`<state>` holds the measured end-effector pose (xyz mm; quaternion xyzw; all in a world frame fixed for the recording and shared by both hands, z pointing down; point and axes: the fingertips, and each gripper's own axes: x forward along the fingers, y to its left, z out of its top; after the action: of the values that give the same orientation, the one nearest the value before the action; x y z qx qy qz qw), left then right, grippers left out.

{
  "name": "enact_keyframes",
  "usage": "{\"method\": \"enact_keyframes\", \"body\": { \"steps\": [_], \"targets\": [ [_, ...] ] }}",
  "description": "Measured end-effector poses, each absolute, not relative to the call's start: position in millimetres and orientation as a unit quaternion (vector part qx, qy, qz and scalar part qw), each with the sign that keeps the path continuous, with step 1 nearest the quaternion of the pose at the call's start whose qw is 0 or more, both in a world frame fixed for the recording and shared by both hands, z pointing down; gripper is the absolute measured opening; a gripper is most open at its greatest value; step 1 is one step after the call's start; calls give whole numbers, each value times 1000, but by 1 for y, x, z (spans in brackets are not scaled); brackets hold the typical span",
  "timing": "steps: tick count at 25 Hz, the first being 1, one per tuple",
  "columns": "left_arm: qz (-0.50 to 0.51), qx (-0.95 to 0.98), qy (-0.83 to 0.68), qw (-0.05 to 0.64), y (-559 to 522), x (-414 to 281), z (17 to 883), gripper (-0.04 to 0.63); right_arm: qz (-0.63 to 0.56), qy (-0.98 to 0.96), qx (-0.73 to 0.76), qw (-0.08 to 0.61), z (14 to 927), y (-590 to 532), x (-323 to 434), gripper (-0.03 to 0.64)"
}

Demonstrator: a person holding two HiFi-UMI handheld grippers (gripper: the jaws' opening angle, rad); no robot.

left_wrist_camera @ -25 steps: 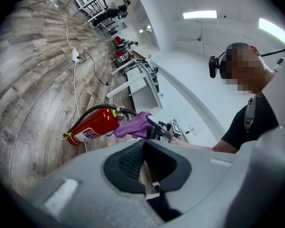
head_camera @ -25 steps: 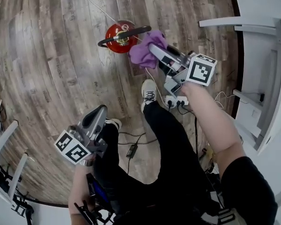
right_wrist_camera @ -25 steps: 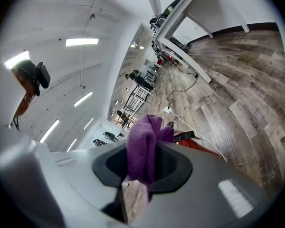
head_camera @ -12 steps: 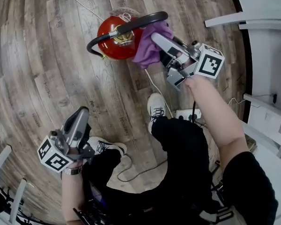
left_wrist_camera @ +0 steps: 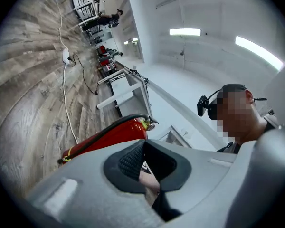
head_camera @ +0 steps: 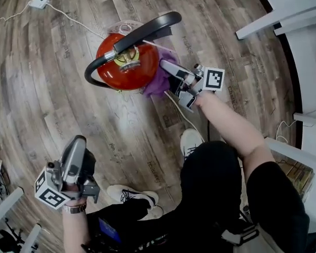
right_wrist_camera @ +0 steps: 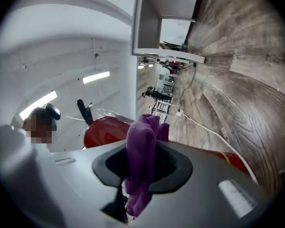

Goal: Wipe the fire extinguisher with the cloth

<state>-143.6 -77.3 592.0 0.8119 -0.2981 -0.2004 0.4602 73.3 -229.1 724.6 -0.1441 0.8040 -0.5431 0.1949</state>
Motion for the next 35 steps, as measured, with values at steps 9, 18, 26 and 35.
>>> {"method": "enact_keyframes", "body": {
  "steps": [9,18,26,35],
  "targets": [
    [-175,808,-348,442,-91,-163,609,-3,-616,738,-256,101,908,-221,69,94],
    [-158,819,-328,443,-109,-137,623,-3,-588,773,-235,48,882,-228,63,92],
    [-155,831,-304,439,-127,-116,614,-3,-383,903,-166,101,683,-210,65,91],
    [-157,837,-293,434,-127,-106,606,-3,35,980,-194,-22,563,-176,43,91]
  ]
}}
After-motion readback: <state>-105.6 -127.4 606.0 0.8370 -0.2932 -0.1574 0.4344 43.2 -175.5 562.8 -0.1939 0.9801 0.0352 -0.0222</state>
